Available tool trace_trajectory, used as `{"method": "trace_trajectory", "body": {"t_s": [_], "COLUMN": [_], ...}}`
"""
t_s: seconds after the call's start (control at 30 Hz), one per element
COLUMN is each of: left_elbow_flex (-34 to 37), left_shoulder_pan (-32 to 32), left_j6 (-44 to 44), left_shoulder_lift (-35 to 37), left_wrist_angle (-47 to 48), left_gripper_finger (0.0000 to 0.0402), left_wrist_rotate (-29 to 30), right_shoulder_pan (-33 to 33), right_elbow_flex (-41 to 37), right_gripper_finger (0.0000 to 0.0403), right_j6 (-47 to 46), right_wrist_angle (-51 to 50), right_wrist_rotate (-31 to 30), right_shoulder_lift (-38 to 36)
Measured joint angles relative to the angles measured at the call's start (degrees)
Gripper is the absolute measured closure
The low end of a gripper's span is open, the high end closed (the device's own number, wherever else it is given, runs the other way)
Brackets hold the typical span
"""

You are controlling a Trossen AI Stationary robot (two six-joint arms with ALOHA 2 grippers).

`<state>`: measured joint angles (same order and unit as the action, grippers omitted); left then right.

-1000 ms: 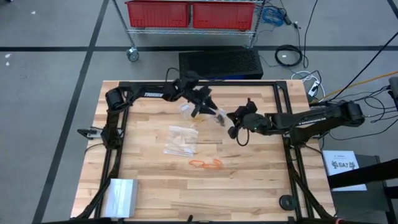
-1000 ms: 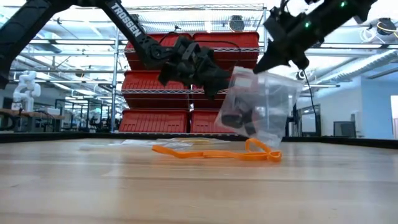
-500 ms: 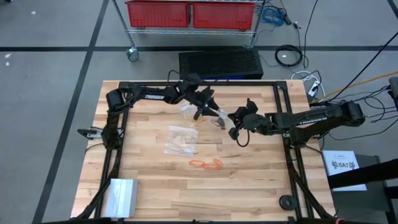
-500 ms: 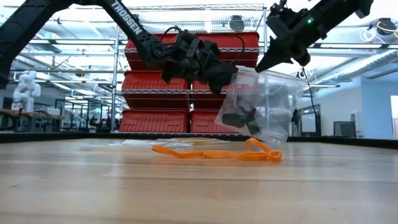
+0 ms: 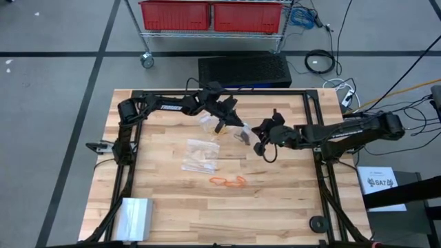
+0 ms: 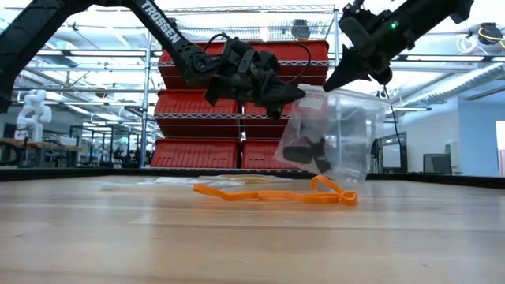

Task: Sort rubber bands
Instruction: Close the zip bag

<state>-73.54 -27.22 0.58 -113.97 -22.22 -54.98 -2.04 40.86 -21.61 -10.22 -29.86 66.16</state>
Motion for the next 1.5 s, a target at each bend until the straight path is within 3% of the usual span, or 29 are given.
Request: {"method": "trace_trajectory", "body": {"t_s": [0.23,0.43,0.6,0.77,0.9,1.07,1.5], "left_elbow_flex": [-0.01,0.0,-0.01,-0.01,-0.02,-0.01,0.0], "left_shoulder_pan": [0.0,0.68,1.57,1.53,1.53,1.5,1.11], "left_j6": [0.32,0.35,0.37,0.34,0.33,-0.06,-0.16], "left_shoulder_lift": [0.0,0.0,0.0,0.0,0.0,0.0,0.76], "left_wrist_angle": [-0.02,-0.52,-1.46,-1.42,-1.7,-2.46,-2.66], "left_gripper_finger": [0.0398,0.0398,0.0399,0.0399,0.0399,0.04,0.04], "left_wrist_rotate": [-0.17,-0.22,-0.36,-0.39,-0.38,-0.33,0.8], "right_shoulder_pan": [0.16,3.14,7.15,9.78,10.68,10.71,10.58], "right_elbow_flex": [0.02,0.09,0.09,0.09,0.07,0.07,0.11], "right_gripper_finger": [0.0344,0.028,0.0261,0.0284,0.0332,0.0393,0.0394], "right_j6": [1.5,5.74,8.65,9.17,9.97,11.03,9.36], "right_wrist_angle": [2.16,7.03,7.76,8.7,8.67,8.72,4.12], "right_wrist_rotate": [0.77,8.09,13.48,16.23,19.82,19.99,19.82], "right_shoulder_lift": [-2.29,-1.48,-0.54,0.09,0.36,0.33,-0.85]}}
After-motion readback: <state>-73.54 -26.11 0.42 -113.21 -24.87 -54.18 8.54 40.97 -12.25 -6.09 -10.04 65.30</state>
